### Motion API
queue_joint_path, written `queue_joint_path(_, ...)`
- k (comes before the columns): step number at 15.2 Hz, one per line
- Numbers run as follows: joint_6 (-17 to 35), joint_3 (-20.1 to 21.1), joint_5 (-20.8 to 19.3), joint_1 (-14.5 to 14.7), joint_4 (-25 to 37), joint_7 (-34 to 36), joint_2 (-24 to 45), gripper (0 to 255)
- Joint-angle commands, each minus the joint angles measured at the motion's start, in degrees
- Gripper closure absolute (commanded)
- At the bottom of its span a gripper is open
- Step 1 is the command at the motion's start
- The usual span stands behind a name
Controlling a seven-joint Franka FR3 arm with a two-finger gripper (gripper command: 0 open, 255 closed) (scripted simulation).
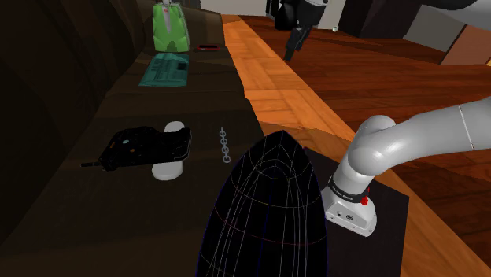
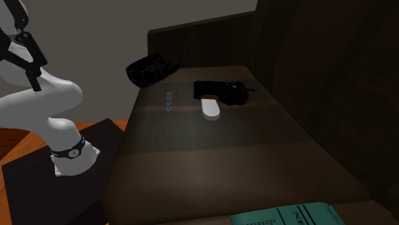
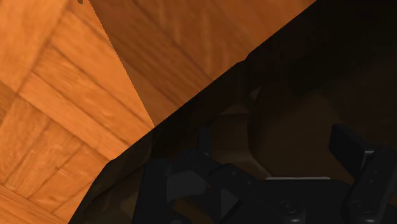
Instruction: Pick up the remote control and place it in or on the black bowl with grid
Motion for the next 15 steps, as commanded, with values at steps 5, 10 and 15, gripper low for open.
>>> queue_joint_path(5,-0.4,6.1,3.4,-0.5,-1.8,10.1,0.1,0)
queue_joint_path(10,-0.3,13.7,8.0,-1.0,-1.9,22.7,2.6,0)
queue_joint_path(15,0.4,21.3,12.1,-2.0,0.5,35.3,7.6,0)
